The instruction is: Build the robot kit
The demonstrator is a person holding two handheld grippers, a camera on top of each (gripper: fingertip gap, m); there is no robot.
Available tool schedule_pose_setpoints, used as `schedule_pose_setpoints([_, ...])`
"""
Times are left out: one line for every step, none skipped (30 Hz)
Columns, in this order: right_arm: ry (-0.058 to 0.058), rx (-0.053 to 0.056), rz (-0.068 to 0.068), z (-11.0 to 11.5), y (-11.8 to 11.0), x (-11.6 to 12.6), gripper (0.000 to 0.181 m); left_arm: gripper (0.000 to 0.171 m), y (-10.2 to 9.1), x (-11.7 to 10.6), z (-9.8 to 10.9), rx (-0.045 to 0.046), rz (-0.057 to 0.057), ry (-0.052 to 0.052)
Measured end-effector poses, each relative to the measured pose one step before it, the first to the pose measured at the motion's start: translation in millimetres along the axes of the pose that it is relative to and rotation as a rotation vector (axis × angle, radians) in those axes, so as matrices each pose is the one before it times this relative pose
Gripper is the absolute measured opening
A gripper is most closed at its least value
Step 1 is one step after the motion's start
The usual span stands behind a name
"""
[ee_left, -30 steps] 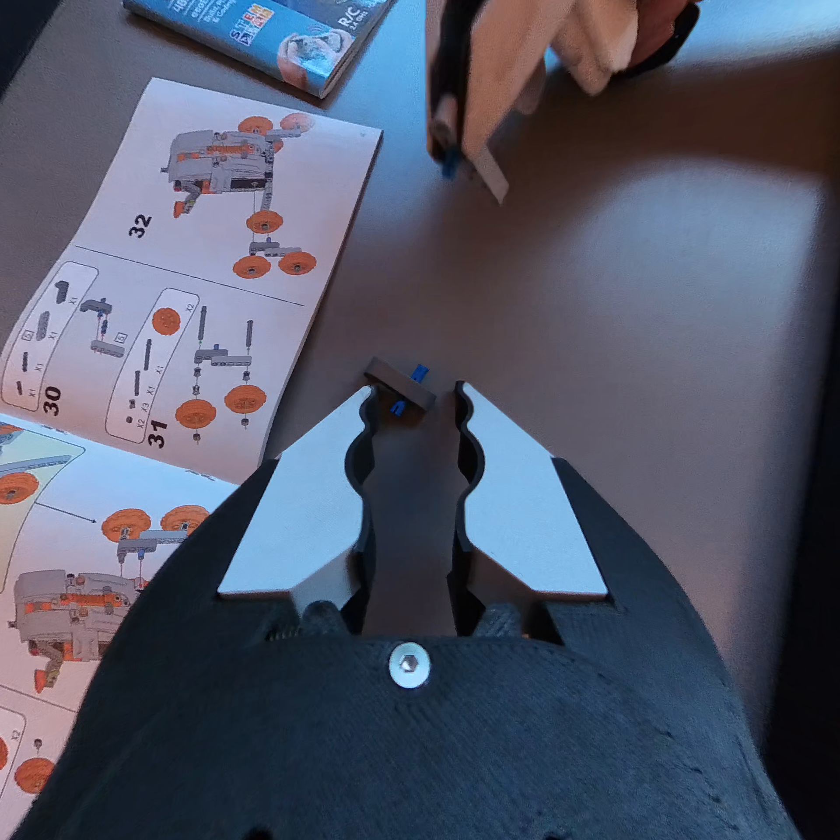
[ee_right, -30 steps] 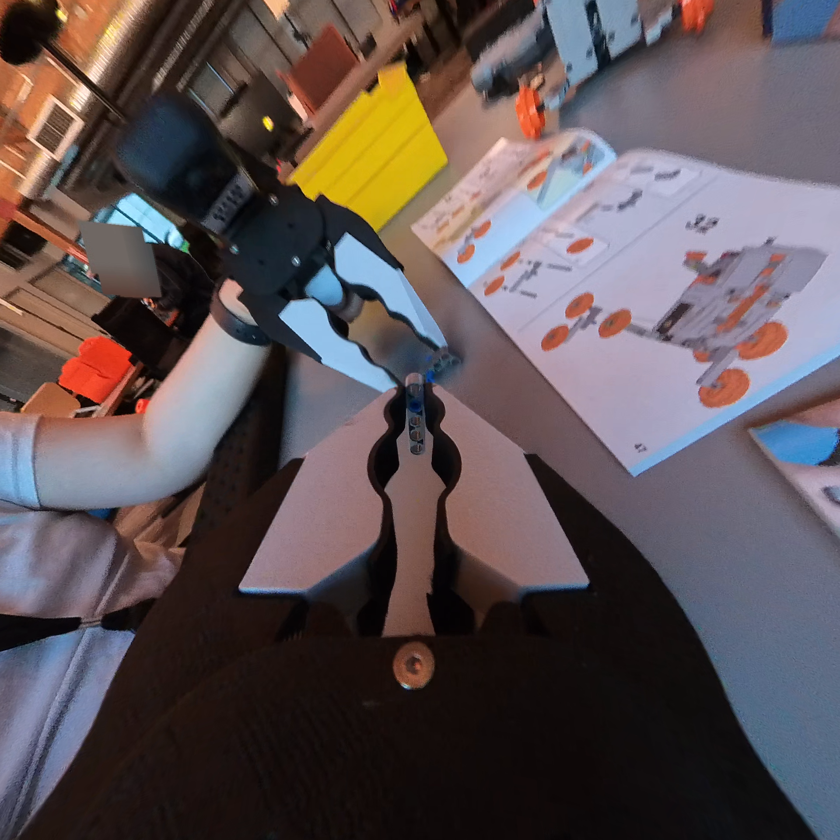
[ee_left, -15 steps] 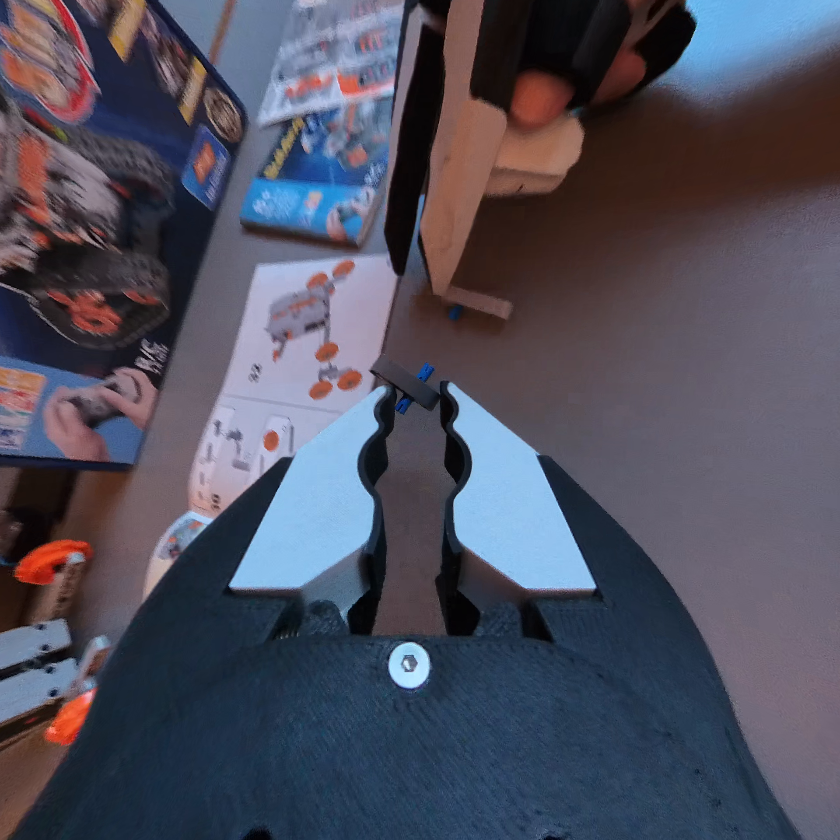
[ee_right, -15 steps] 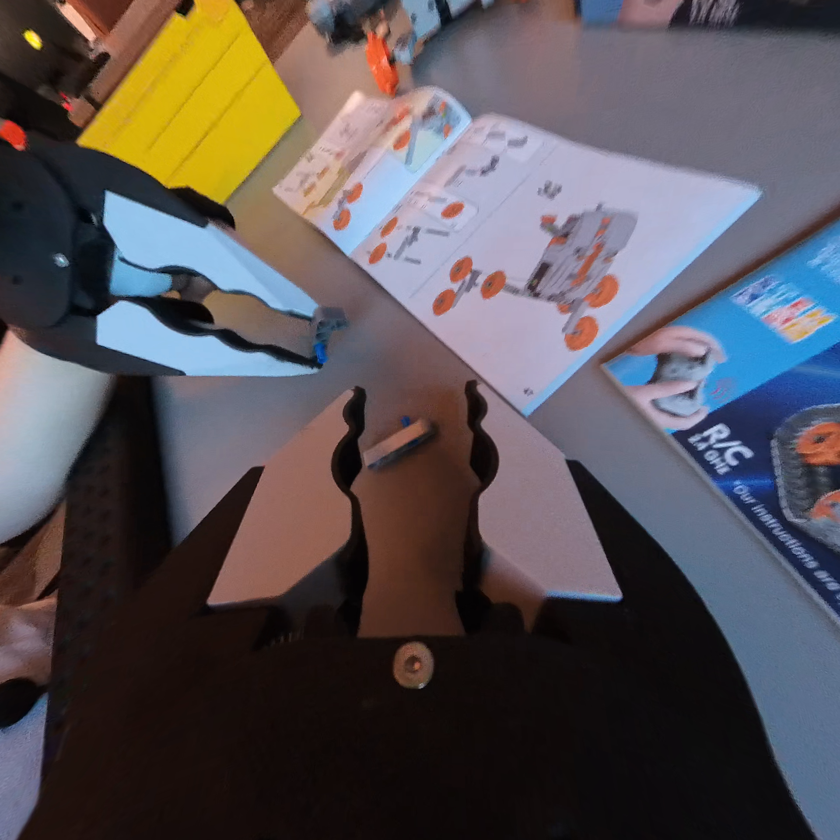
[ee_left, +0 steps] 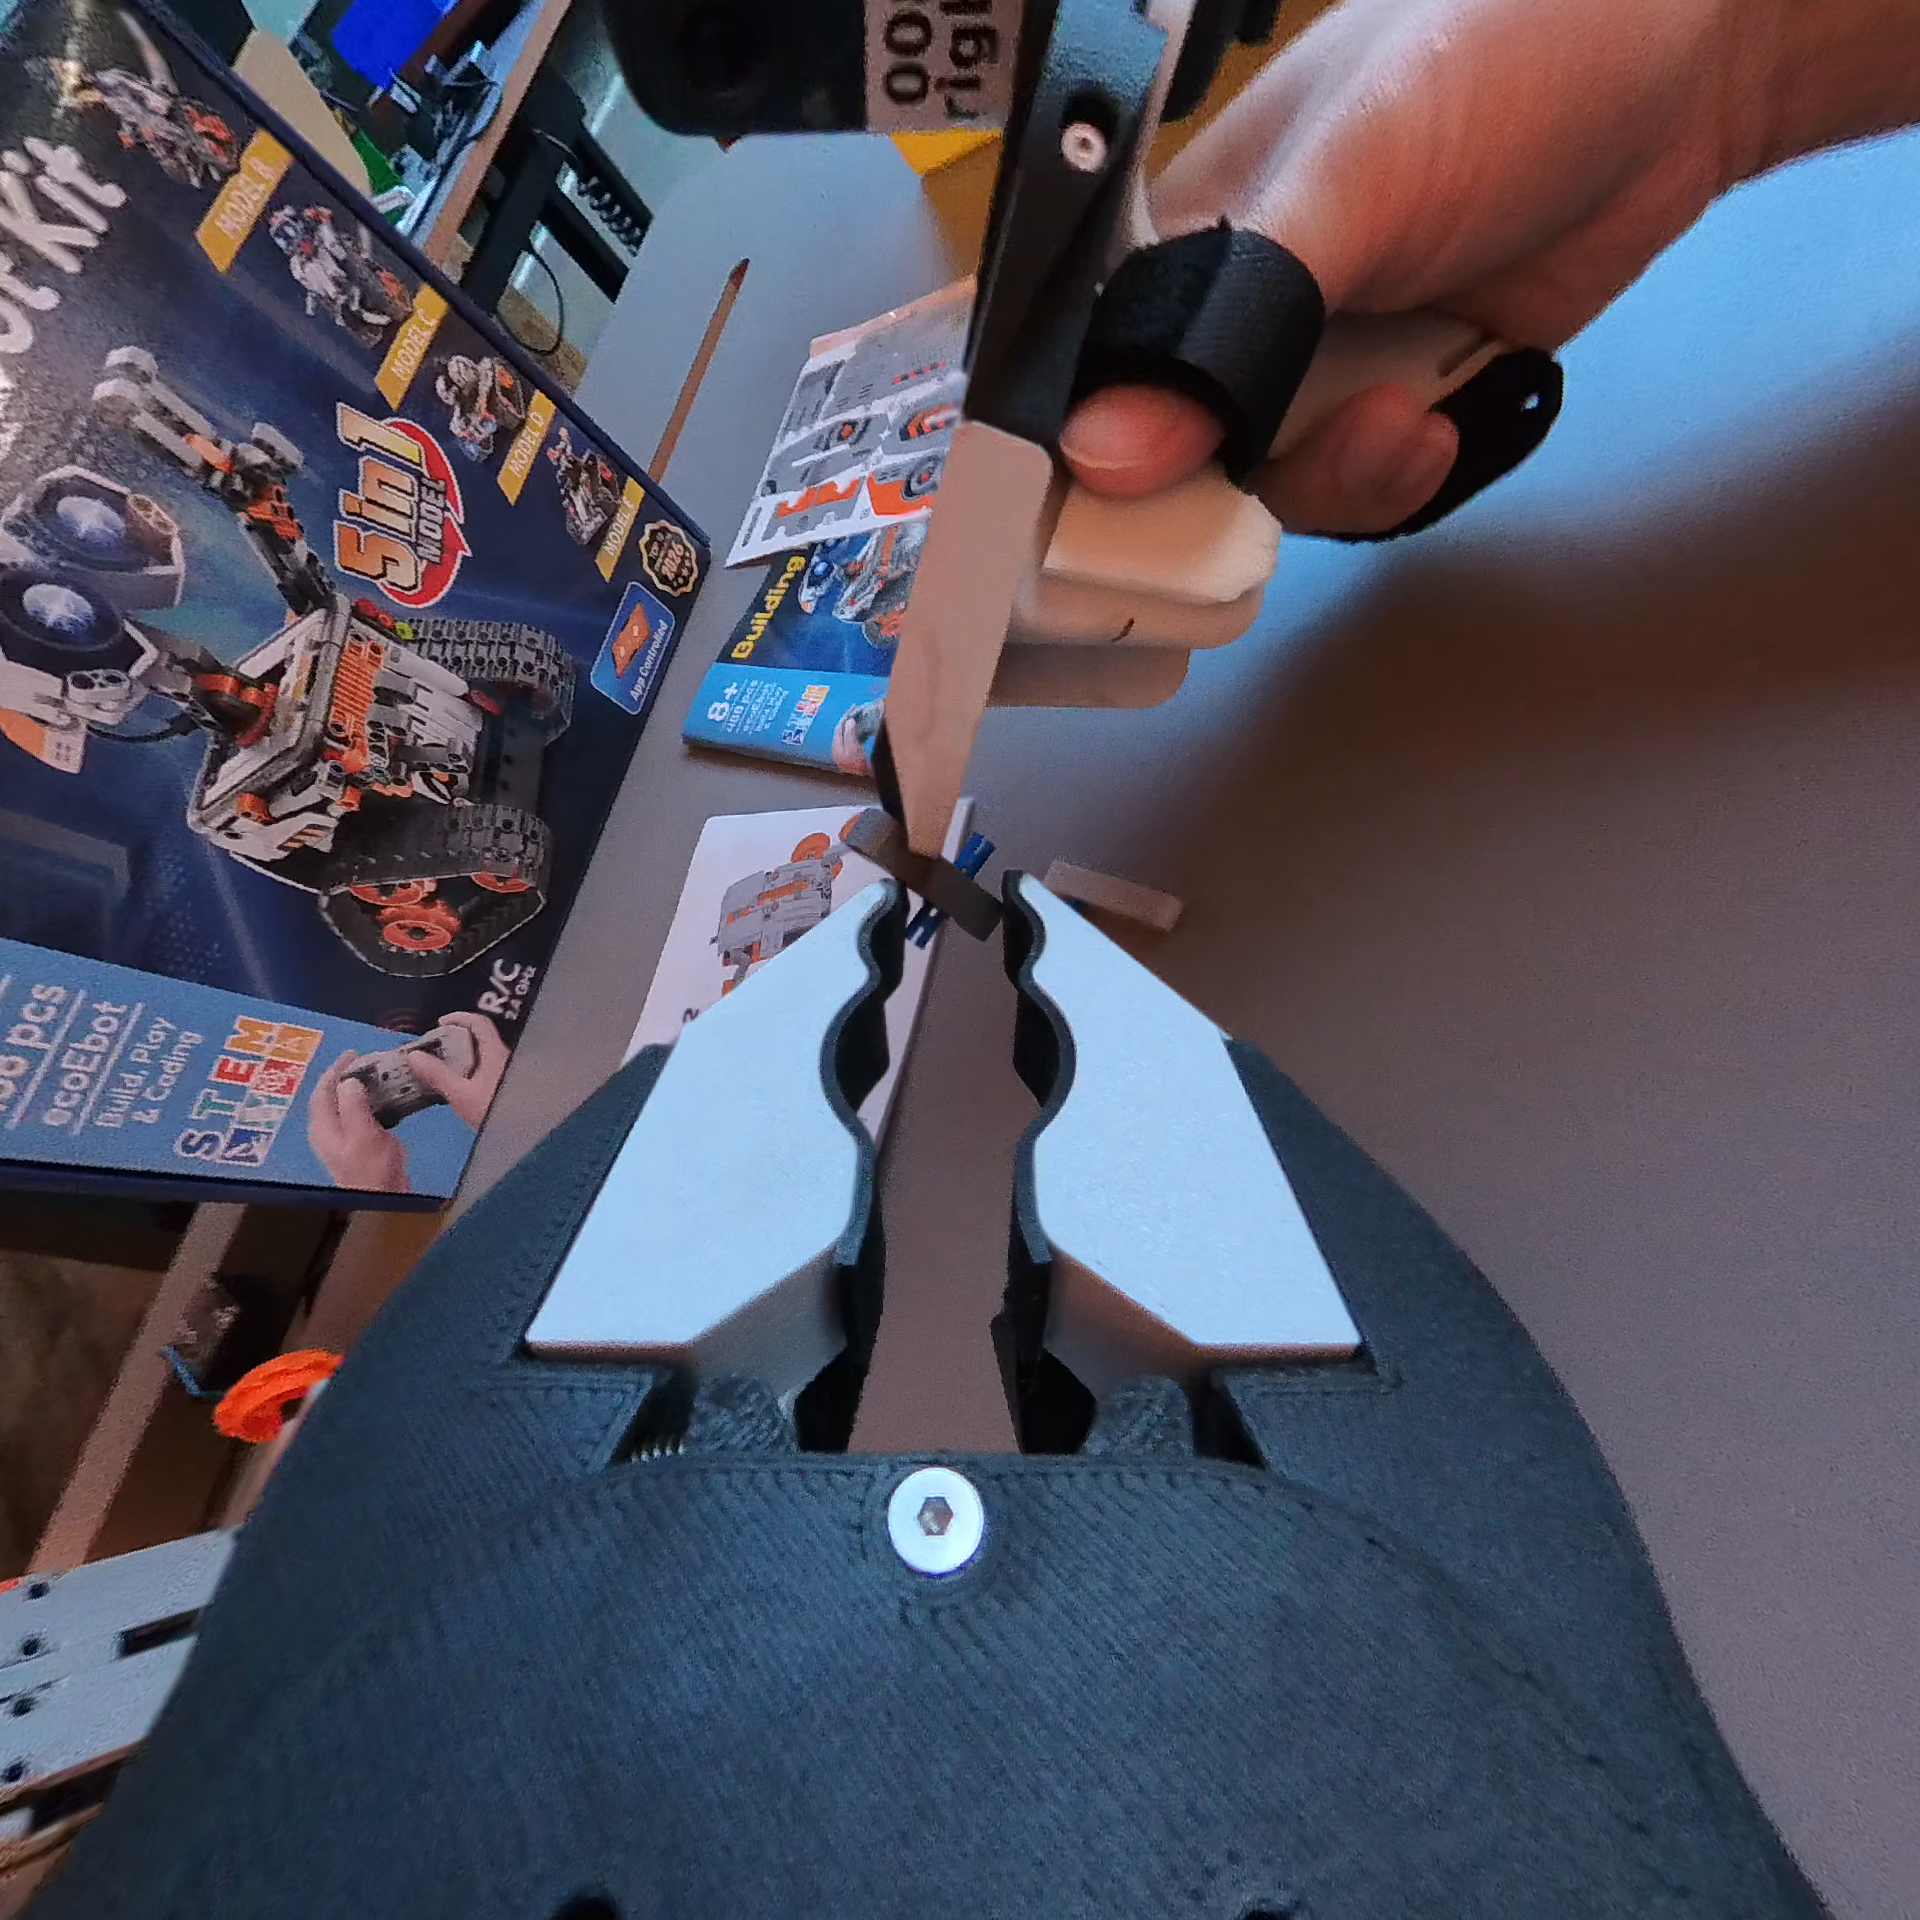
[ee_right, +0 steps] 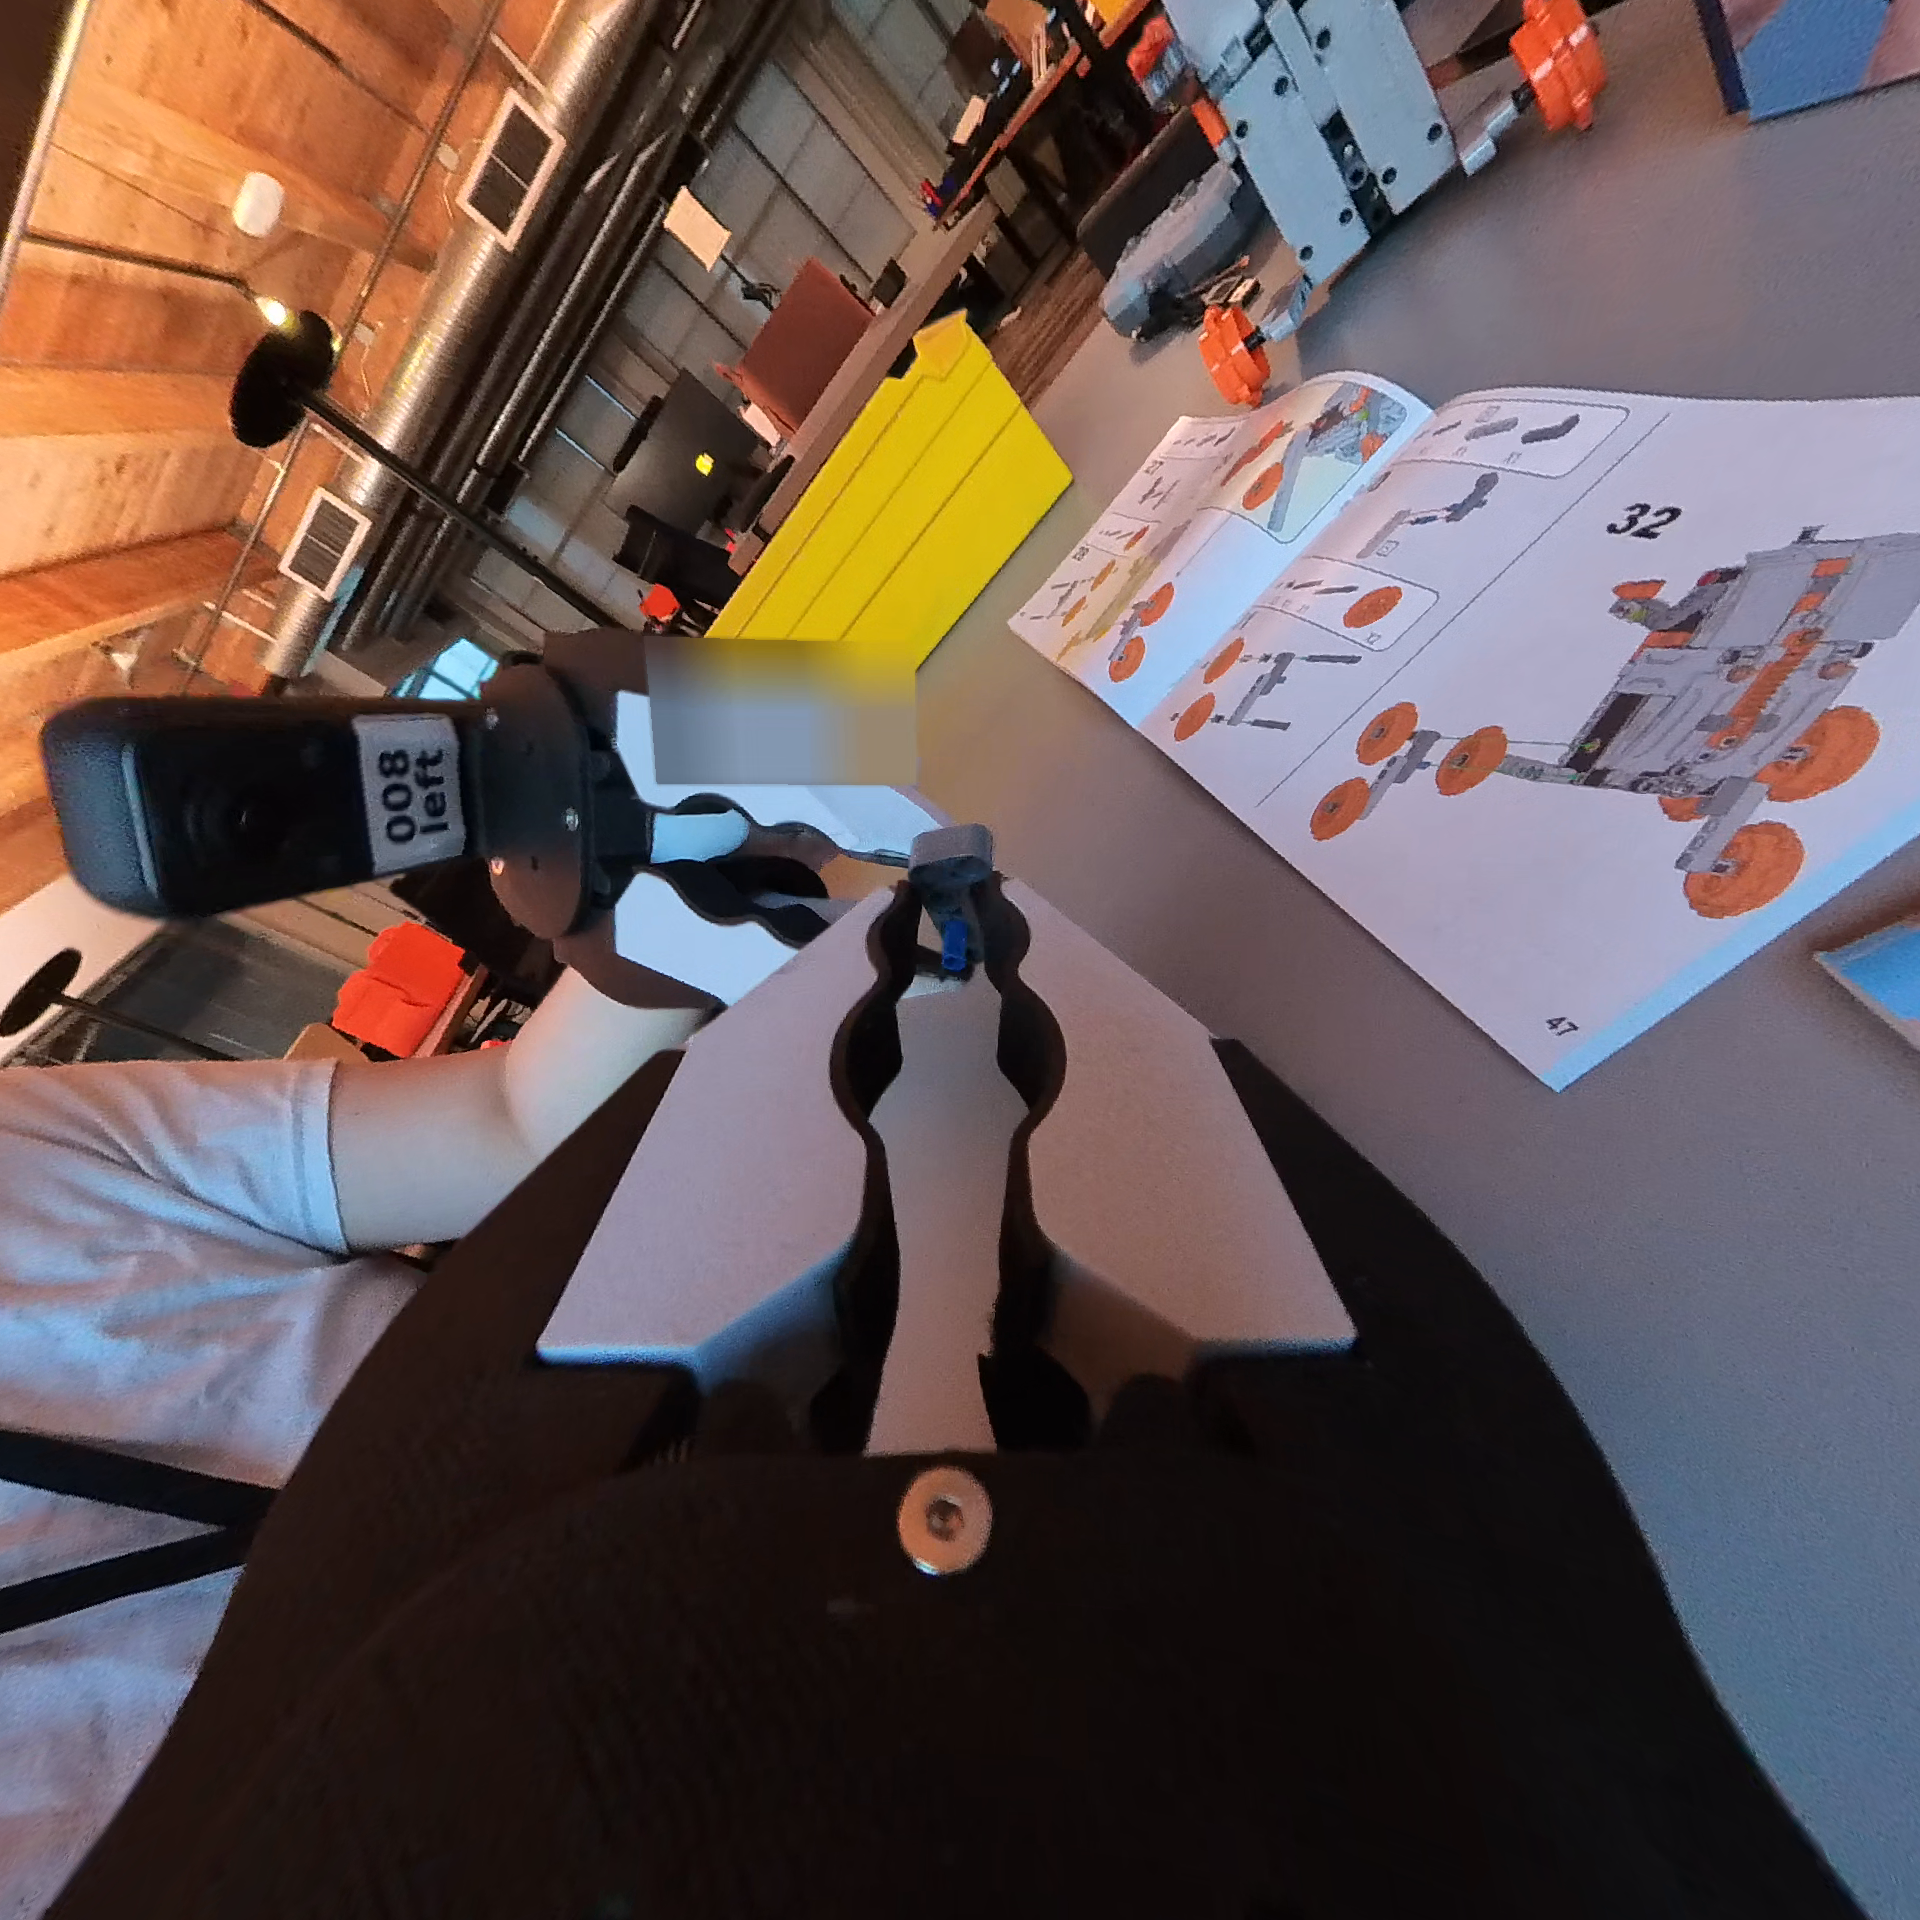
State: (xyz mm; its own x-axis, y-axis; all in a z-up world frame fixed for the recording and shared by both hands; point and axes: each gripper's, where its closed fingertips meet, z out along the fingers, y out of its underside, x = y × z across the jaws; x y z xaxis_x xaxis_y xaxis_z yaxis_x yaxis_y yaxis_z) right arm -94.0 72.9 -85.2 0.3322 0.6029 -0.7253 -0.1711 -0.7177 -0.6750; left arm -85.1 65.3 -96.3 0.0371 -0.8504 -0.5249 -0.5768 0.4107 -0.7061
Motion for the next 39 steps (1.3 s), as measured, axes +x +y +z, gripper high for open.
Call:
schedule_pose_setpoints([-0.0108,0.0085,-0.0051,-1.25,-1.68,-2.01,0.011,0.015,-2.74,-0.34,-0.85,0.02119,-0.0351,0.0107])
schedule_pose_setpoints([-0.0155,0.0130,0.0043,-1.39,-2.41,-2.51,0.008,0.016,-2.38,1.61,-1.39,0.02304,-0.0582,0.0351])
schedule_pose_setpoints([-0.0165,0.0165,0.0057,-1.37,-2.65,-2.33,0.008,0.019,-2.27,-0.45,-2.24,0.02532,-0.0736,0.0313])
schedule_pose_setpoints([-0.0210,0.0125,0.0057,-1.22,-1.85,-2.76,0.008,0.024,-2.73,-2.03,-3.25,0.02918,-0.0700,0.0245])
schedule_pose_setpoints([-0.0161,0.0056,0.0075,-0.87,-0.71,-1.82,0.007,0.027,-2.84,-0.33,-3.71,0.03191,-0.0679,0.0374])
schedule_pose_setpoints([-0.0054,0.0056,0.0074,-0.81,-0.45,0.10,0.007,0.028,-1.29,2.21,-2.80,0.02509,-0.0721,0.0569])
schedule_pose_setpoints([-0.0067,0.0045,0.0064,-0.59,-0.31,-0.03,0.007,0.028,0.27,1.58,-1.79,0.01478,-0.0705,0.0529])
schedule_pose_setpoints([-0.0148,0.0022,0.0079,-0.34,-0.32,-1.55,0.007,0.028,0.50,0.10,-0.98,0.01088,-0.0650,0.0394])
schedule_pose_setpoints([-0.0227,0.0092,0.0048,-0.09,-1.33,-3.35,0.007,0.028,-0.82,0.28,-0.33,0.01557,-0.0589,0.0363])
schedule_pose_setpoints([-0.0256,0.0131,0.0061,0.01,-1.97,-4.19,0.007,0.026,-3.69,-0.28,-0.23,0.03181,-0.0518,0.0269])
schedule_pose_setpoints([-0.0164,0.0082,0.0039,0.38,-1.28,-3.12,0.007,0.026,-4.77,1.52,-0.23,0.03702,-0.0455,0.0340])
schedule_pose_setpoints([-0.0061,0.0039,-0.0081,0.41,-0.54,-1.97,0.007,0.023,-3.91,2.59,-0.08,0.02754,-0.0435,0.0380])
schedule_pose_setpoints([-0.0021,0.0042,-0.0130,0.70,-0.71,-1.61,0.007,0.022,-2.93,0.67,0.19,0.02211,-0.0410,0.0242])
schedule_pose_setpoints([-0.0034,0.0018,-0.0074,0.87,-0.36,-1.38,0.007,0.020,-2.36,-0.03,0.40,0.01880,-0.0337,0.0177])
schedule_pose_setpoints([-0.0098,0.0038,-0.0031,0.88,-0.59,-1.97,0.007,0.019,-2.60,0.80,0.49,0.02028,-0.0262,0.0200])
schedule_pose_setpoints([-0.0155,0.0092,-0.0014,0.83,-1.26,-2.75,0.007,0.012,-3.02,2.96,0.12,0.02114,-0.0208,0.0326])
schedule_pose_setpoints([-0.0174,0.0072,0.0020,0.80,-1.18,-2.91,0.007,0.005,-2.43,0.78,0.21,0.01578,-0.0165,0.0192])
schedule_pose_setpoints([-0.0022,0.0097,-0.0018,0.27,-1.54,-0.49,0.007,0.005,-1.53,0.50,0.45,0.01131,-0.0127,0.0176])
schedule_pose_setpoints([-0.0041,0.0063,-0.0016,-0.20,-0.93,-0.66,0.007,0.005,-1.10,0.38,0.25,0.00572,-0.0144,0.0168])
schedule_pose_setpoints([-0.0121,0.0055,-0.0019,-0.29,-1.12,-1.92,0.007,0.004,-1.50,0.62,-0.37,0.00481,-0.0103,0.0156])
schedule_pose_setpoints([-0.0116,0.0016,-0.0168,-0.88,-1.30,-3.20,0.007,0.004,-2.08,1.21,-0.75,0.00630,-0.0032,0.0130])
schedule_pose_setpoints([0.0008,0.0101,-0.0453,-2.66,-3.91,-3.51,0.008,0.004,-2.81,0.84,-1.86,0.00922,-0.0054,0.0057])
schedule_pose_setpoints([0.0227,0.0240,-0.0750,-4.31,-6.88,-2.96,0.012,0.004,-3.09,1.51,-2.86,0.01381,-0.0123,0.0092])
schedule_pose_setpoints([0.0450,0.0148,-0.0754,-4.61,-5.72,0.16,0.014,0.004,-2.79,3.03,-3.18,0.01365,-0.0170,0.0190])
schedule_pose_setpoints([0.0410,-0.0088,-0.0544,-3.02,-0.76,1.51,0.013,0.004,-3.57,1.26,-3.42,0.01947,-0.0117,0.0031])
schedule_pose_setpoints([0.0082,-0.0229,-0.0210,0.04,3.65,-0.98,0.015,0.004,-3.53,-0.68,-3.19,0.02059,-0.0003,-0.0131])
schedule_pose_setpoints([-0.0203,-0.0229,0.0108,3.36,5.21,-3.30,0.019,0.004,-2.25,0.87,-2.18,0.01167,0.0067,-0.0041])
schedule_pose_setpoints([-0.0282,-0.0170,0.0224,5.78,5.02,-3.05,0.022,0.004,-2.00,0.99,-1.53,0.00803,0.0080,-0.0026])
schedule_pose_setpoints([-0.0070,-0.0177,0.0214,6.69,5.13,0.69,0.023,0.004,-2.36,0.31,-1.23,0.00985,0.0099,-0.0056])
schedule_pose_setpoints([0.0009,-0.0177,0.0090,6.30,4.26,1.61,0.023,0.004,-2.07,1.10,-0.87,0.00908,0.0054,0.0027])
schedule_pose_setpoints([-0.0037,-0.0067,-0.0070,4.94,1.56,-0.14,0.023,0.004,-0.83,0.84,-0.41,0.00299,-0.0027,0.0038])
schedule_pose_setpoints([-0.0041,0.0110,-0.0148,2.99,-1.77,-1.09,0.022,0.004,0.29,-0.02,-0.06,-0.00109,-0.0015,-0.0012])
schedule_pose_setpoints([-0.0099,0.0205,-0.0110,1.50,-2.95,-2.11,0.021,0.004,0.82,0.33,0.21,-0.00245,0.0011,0.0012])
schedule_pose_setpoints([-0.0119,0.0137,-0.0011,0.56,-2.05,-2.02,0.019,0.004,0.94,0.54,0.62,-0.00417,0.0009,0.0013])
schedule_pose_setpoints([-0.0046,0.0009,-0.0011,-0.26,-0.47,-1.02,0.009,0.004,0.42,-0.23,0.74,0.00029,0.0031,-0.0030])
schedule_pose_setpoints([-0.0032,-0.0019,-0.0045,-0.45,-0.10,-1.10,0.006,0.004,0.25,0.38,0.78,0.00173,0.0003,0.0025])
schedule_pose_setpoints([-0.0069,-0.0038,0.0000,-0.54,0.18,-1.21,0.006,0.004,-0.14,1.15,0.77,0.00216,-0.0054,0.0096])
schedule_pose_setpoints([-0.0025,0.0000,0.0033,-0.90,-0.59,-0.61,0.005,0.004,-0.28,0.81,0.69,0.00311,-0.0067,0.0080])
schedule_pose_setpoints([-0.0043,-0.0012,-0.0001,-0.66,-0.42,-1.10,0.005,0.004,-0.53,1.01,0.75,0.00601,-0.0028,0.0093])
